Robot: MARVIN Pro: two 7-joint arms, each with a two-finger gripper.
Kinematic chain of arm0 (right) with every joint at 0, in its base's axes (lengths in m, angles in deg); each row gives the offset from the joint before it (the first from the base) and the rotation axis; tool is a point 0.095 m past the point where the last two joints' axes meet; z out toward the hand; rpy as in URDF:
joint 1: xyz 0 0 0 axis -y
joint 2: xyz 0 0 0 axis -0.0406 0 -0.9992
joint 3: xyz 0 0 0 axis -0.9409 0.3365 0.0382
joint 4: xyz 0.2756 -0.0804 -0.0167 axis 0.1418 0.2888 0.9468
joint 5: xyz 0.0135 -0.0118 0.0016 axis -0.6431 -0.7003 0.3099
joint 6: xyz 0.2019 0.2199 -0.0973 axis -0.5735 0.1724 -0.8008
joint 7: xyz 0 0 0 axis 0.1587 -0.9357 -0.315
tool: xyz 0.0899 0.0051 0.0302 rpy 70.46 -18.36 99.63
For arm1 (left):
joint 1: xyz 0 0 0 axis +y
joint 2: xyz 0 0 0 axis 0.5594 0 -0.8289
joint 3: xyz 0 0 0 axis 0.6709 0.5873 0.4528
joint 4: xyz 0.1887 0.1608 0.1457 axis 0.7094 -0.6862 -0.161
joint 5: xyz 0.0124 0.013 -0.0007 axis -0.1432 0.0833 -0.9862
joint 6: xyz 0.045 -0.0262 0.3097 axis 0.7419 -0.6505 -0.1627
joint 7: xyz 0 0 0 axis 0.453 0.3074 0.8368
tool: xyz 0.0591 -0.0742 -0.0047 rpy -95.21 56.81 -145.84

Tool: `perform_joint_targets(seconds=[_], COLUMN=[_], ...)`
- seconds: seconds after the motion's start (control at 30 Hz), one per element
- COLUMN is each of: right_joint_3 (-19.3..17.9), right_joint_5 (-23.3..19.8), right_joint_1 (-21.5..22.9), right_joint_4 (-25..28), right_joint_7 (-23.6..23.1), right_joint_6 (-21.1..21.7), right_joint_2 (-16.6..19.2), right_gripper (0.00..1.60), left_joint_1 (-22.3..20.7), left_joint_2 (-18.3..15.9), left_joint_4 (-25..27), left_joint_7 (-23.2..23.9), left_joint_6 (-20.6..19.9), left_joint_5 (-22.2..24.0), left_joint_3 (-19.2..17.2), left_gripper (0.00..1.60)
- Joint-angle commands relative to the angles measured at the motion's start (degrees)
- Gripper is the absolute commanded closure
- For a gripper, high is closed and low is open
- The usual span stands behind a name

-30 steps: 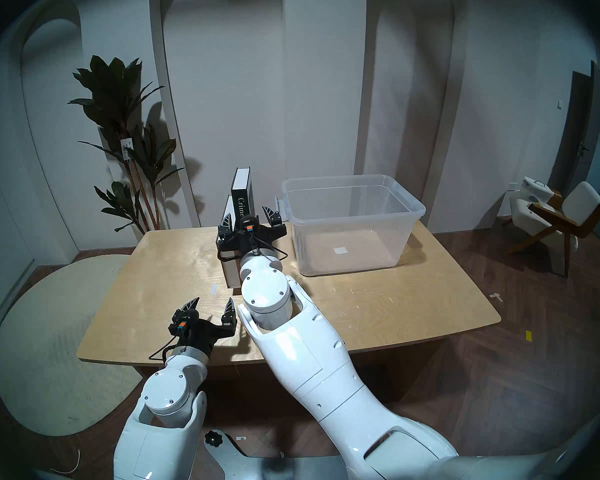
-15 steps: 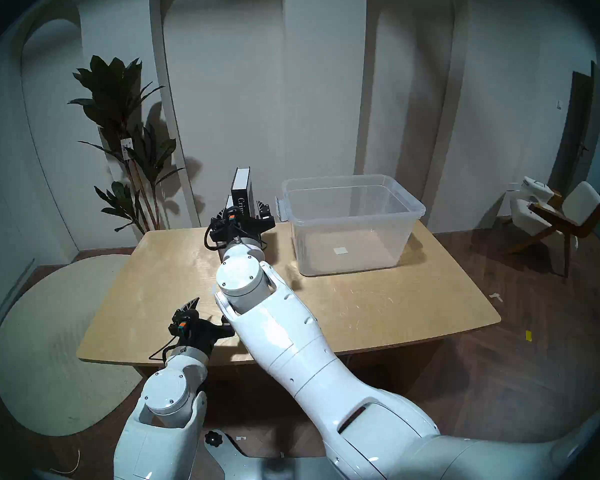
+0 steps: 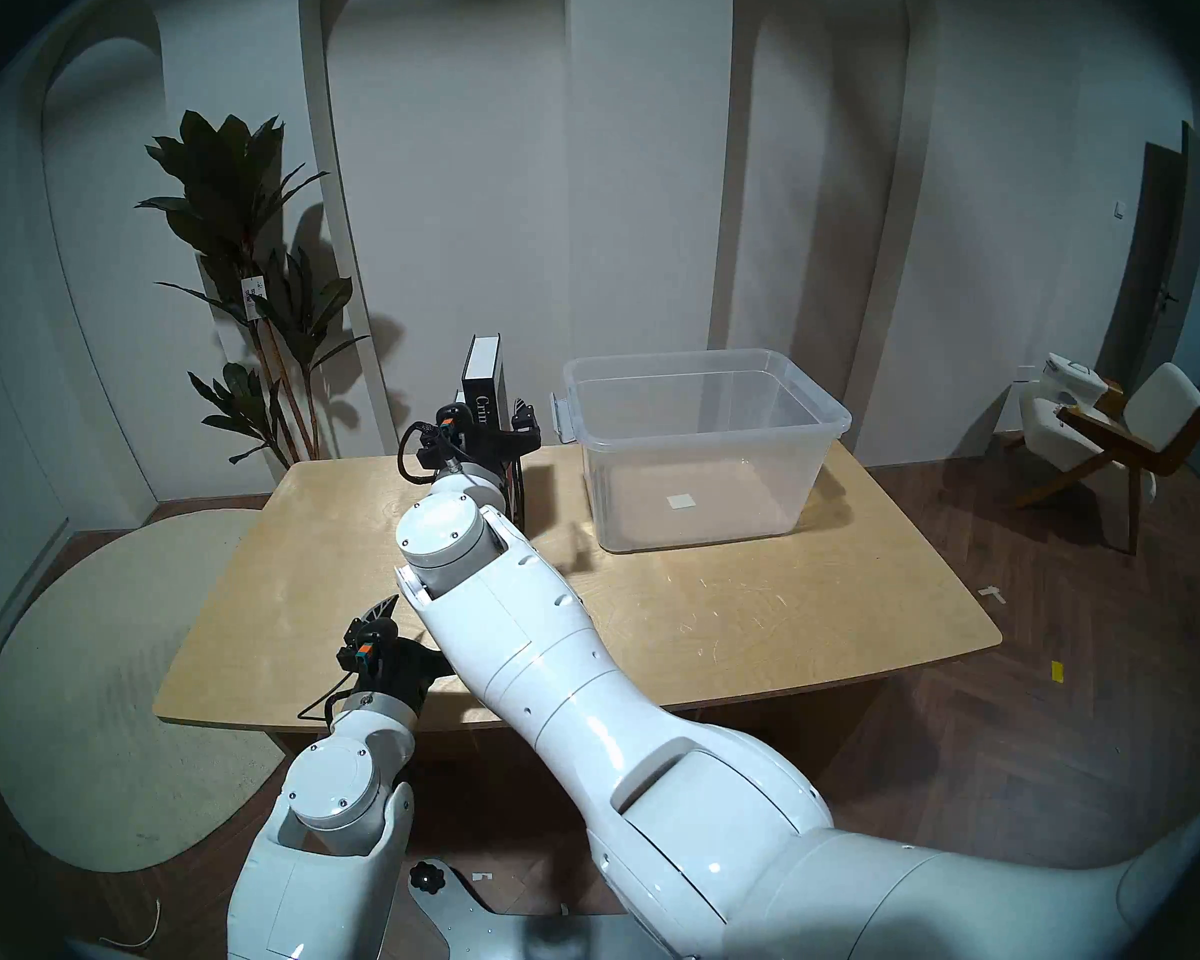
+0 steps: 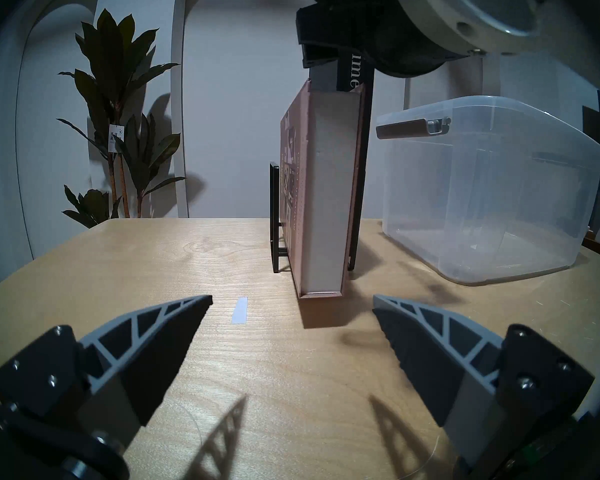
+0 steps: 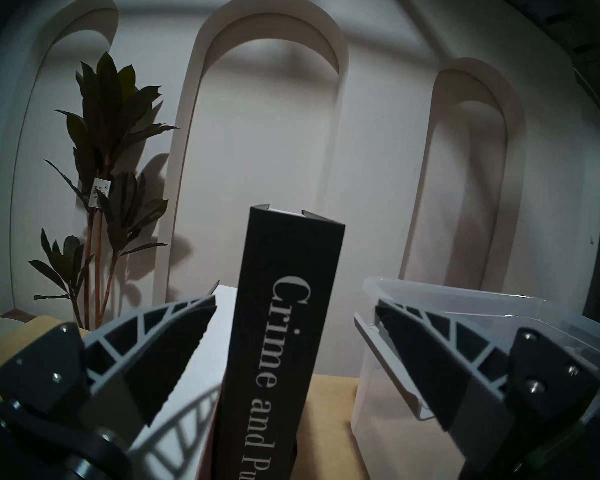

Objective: Pack the books into the storage box

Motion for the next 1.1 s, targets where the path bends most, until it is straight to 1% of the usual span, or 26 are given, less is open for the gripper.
perform_joint_targets(seconds=[0.0, 0.17, 0.2, 0.23, 0.27, 0.3, 0.33, 0.37, 0.4, 0.43, 0.47, 0.5, 0.63, 0.77, 0.97, 1.07], right_joint_3=[-1.0, -1.7, -2.1, -2.2, -2.2, -2.3, -2.4, -2.5, -2.6, -2.7, -2.8, -2.8, -2.6, -2.6, -2.4, -2.3], right_joint_5=[0.3, 0.3, 0.1, 0.0, 0.2, 0.2, 0.1, 0.1, 0.0, 0.0, 0.0, -0.1, 0.3, 0.3, 0.2, 0.1], right_joint_1=[6.3, 8.9, 9.3, 9.8, 10.3, 10.5, 11.2, 11.6, 12.0, 12.3, 12.7, 12.9, 13.8, 14.0, 14.0, 13.6], right_joint_4=[-5.3, -9.7, -10.4, -11.3, -12.4, -12.8, -13.9, -14.7, -15.5, -16.1, -16.8, -17.3, -19.1, -19.7, -18.6, -17.1], right_joint_7=[3.1, 4.0, 4.2, 4.3, 4.4, 4.5, 4.5, 4.6, 4.7, 4.7, 4.7, 4.7, 5.2, 5.7, 5.8, 5.9], right_joint_6=[-3.7, -5.5, -5.4, -5.8, -6.4, -6.6, -6.7, -6.9, -7.4, -7.7, -8.0, -8.2, -10.0, -12.4, -16.2, -18.8], right_joint_2=[-4.5, -5.0, -5.0, -5.0, -5.0, -5.0, -5.0, -5.0, -5.0, -5.0, -5.0, -5.0, -5.0, -5.0, -5.0, -5.0], right_gripper=[0.00, 0.00, 0.06, 0.32, 0.51, 0.85, 0.85, 1.03, 1.15, 1.42, 1.54, 1.60, 1.60, 1.60, 1.60, 1.60], left_joint_1=[-0.4, -0.4, -0.3, -0.3, -0.3, -0.3, -0.3, -0.3, -0.3, -0.3, -0.3, -0.3, -0.3, -0.3, -0.3, -0.3], left_joint_2=[0.0, 0.0, 0.0, 0.0, 0.0, 0.0, 0.0, 0.0, 0.0, 0.0, 0.0, 0.0, 0.0, 0.0, 0.0, 0.0], left_joint_4=[1.4, 1.5, 1.5, 1.5, 1.5, 1.5, 1.5, 1.5, 1.5, 1.5, 1.5, 1.5, 1.6, 1.5, 1.5, 1.5], left_joint_7=[0.0, 0.0, 0.0, 0.0, 0.0, 0.0, 0.0, 0.0, 0.0, 0.0, 0.0, 0.0, 0.0, 0.0, 0.0, 0.0], left_joint_6=[0.4, 0.3, 0.3, 0.3, 0.3, 0.3, 0.3, 0.3, 0.3, 0.3, 0.3, 0.3, 0.3, 0.3, 0.3, 0.3], left_joint_5=[0.0, 0.0, 0.1, 0.1, 0.1, 0.1, 0.1, 0.1, 0.1, 0.1, 0.1, 0.1, 0.1, 0.1, 0.0, 0.0], left_joint_3=[-0.1, -0.1, -0.1, -0.1, -0.1, -0.1, -0.1, -0.1, -0.1, -0.1, -0.1, -0.1, -0.1, -0.1, -0.1, -0.1], left_gripper=[0.00, 0.00, 0.00, 0.00, 0.00, 0.00, 0.00, 0.00, 0.00, 0.00, 0.00, 0.00, 0.00, 0.00, 0.00, 0.00])
